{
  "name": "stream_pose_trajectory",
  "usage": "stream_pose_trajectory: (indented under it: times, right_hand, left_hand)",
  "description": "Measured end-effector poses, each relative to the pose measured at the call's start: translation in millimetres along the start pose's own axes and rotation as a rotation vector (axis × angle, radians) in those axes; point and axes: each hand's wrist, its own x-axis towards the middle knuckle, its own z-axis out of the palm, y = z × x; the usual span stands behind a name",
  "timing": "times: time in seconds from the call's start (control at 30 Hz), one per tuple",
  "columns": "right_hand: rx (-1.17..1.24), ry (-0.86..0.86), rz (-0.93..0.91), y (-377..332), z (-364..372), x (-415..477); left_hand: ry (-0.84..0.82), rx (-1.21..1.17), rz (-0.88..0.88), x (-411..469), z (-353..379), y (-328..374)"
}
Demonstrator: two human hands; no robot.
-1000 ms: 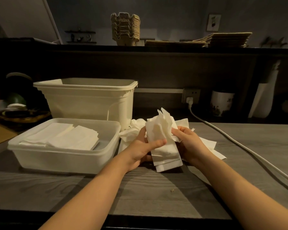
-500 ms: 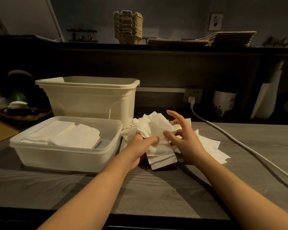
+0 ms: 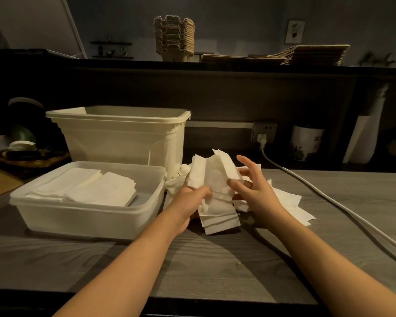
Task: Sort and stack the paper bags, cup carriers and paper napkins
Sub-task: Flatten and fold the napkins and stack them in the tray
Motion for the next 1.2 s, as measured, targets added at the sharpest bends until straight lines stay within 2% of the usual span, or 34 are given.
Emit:
stream_pose_trajectory:
  times: [0.1, 0.23, 0.4, 0.7, 0.83, 0.93, 1.0, 1.07, 1.13, 1.2]
  right_hand:
    - [0.015, 0.043, 0.060, 0.7, -0.2, 0.1]
    - [0.281, 0.094, 0.186, -3.8, -0.1, -1.7]
    - [0.411, 0.114, 0.279, -2.3, -4.0, -0.2]
    - [0.687, 0.171, 0.329, -1.4, -6.6, 3.0]
    - [0.810, 0.220, 0.310, -4.5, -9.8, 1.7]
    - [0.792, 0.235, 0.327, -4.5, -10.9, 1.7]
    - [0.710, 0.206, 0.363, -2.7, -10.2, 2.0]
    - [0.639, 0.085, 0.408, -3.8, -6.6, -0.1]
    - [0.603, -0.050, 0.430, -5.9, -1.5, -3.5]
    - [0.675, -0.089, 0.417, -5.8, 1.7, -4.5]
  left_hand:
    - [0.000, 0.005, 0.015, -0.5, -0.1, 0.5]
    - [-0.011, -0.031, -0.005, -0.7, -1.1, 2.8]
    - [-0.006, -0.040, -0.007, 1.7, -1.4, 1.5]
    - [0.006, 0.008, 0.010, 1.2, -1.8, 0.4]
    - [-0.003, -0.049, 0.038, -0.5, -2.4, 1.9]
    - [-0.004, -0.146, 0.072, -3.6, -1.7, 4.9]
    - [-0.018, -0.233, 0.114, -5.9, -0.7, 7.0]
    - [-0.044, -0.287, 0.138, -8.2, 0.3, 8.6]
    - [-0.040, -0.262, 0.123, -8.2, 1.0, 7.9]
    - [-0.025, -0.171, 0.124, -6.0, 1.5, 5.0]
